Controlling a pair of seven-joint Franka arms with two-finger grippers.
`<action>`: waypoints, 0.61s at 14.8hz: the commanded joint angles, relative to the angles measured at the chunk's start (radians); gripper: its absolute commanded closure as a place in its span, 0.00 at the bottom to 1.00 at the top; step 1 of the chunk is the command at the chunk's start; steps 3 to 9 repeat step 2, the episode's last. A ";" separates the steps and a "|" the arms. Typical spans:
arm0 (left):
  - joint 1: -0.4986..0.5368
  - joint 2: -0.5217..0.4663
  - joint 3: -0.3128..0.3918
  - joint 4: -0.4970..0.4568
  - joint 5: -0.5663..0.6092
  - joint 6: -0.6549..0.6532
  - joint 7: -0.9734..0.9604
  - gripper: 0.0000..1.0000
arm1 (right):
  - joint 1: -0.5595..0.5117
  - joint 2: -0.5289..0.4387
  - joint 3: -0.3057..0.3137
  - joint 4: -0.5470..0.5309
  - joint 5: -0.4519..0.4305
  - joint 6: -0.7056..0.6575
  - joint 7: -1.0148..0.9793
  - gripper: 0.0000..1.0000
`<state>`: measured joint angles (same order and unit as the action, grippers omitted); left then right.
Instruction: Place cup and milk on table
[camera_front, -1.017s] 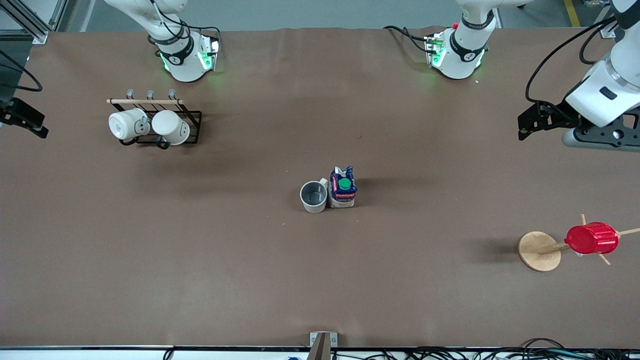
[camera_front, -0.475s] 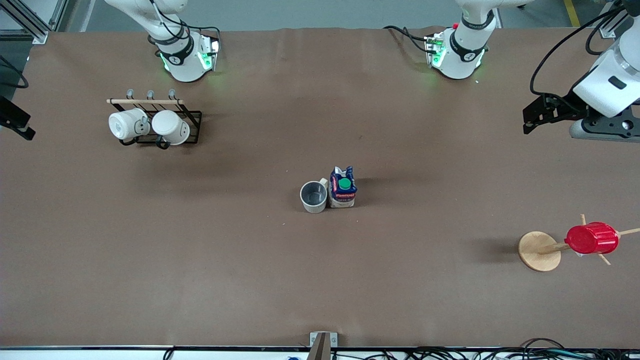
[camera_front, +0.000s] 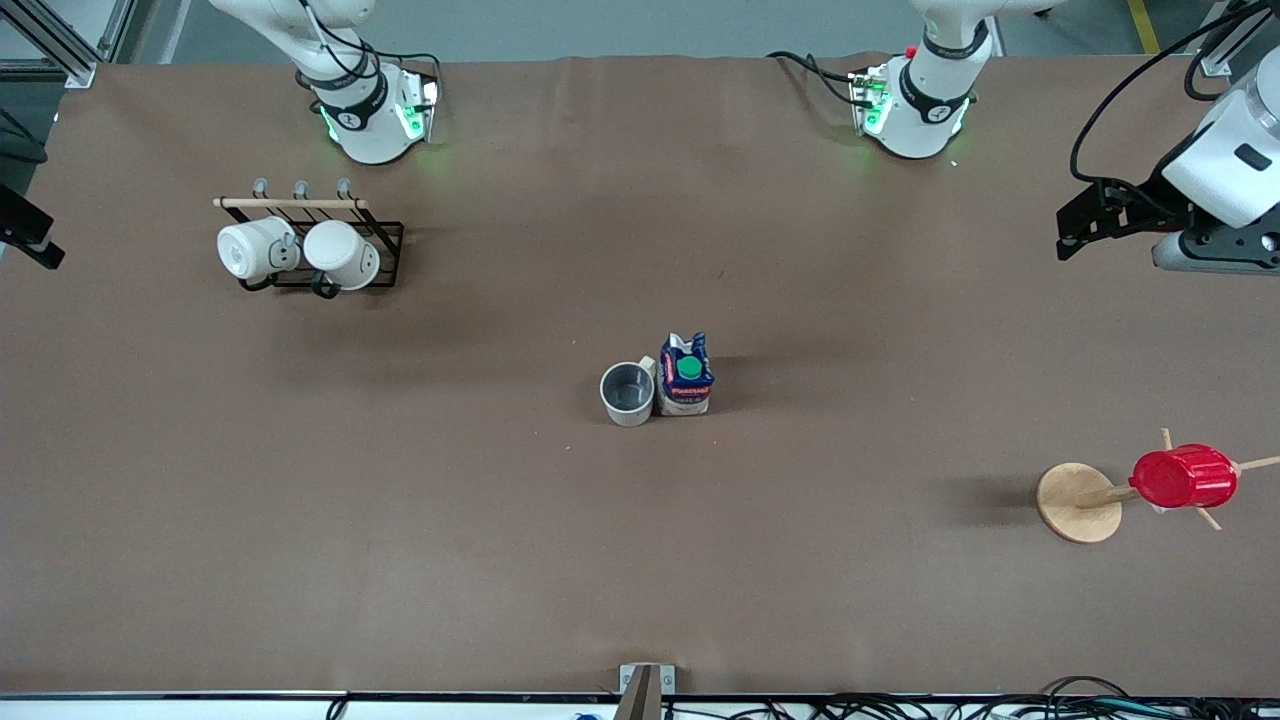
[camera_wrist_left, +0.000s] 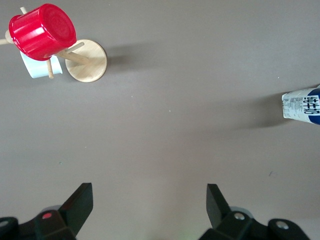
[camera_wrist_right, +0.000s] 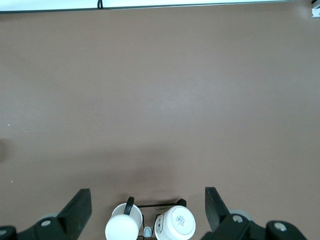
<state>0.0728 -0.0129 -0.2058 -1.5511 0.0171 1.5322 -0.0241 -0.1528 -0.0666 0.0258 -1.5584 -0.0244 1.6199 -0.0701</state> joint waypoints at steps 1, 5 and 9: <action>0.004 -0.012 -0.001 0.006 0.000 -0.023 -0.004 0.00 | -0.011 0.011 0.006 0.021 0.015 -0.017 -0.005 0.00; 0.004 -0.012 -0.001 0.006 0.000 -0.024 -0.004 0.00 | -0.011 0.017 0.006 0.020 0.015 -0.017 -0.005 0.00; 0.004 -0.012 -0.001 0.006 0.000 -0.024 -0.004 0.00 | -0.011 0.017 0.006 0.020 0.015 -0.017 -0.005 0.00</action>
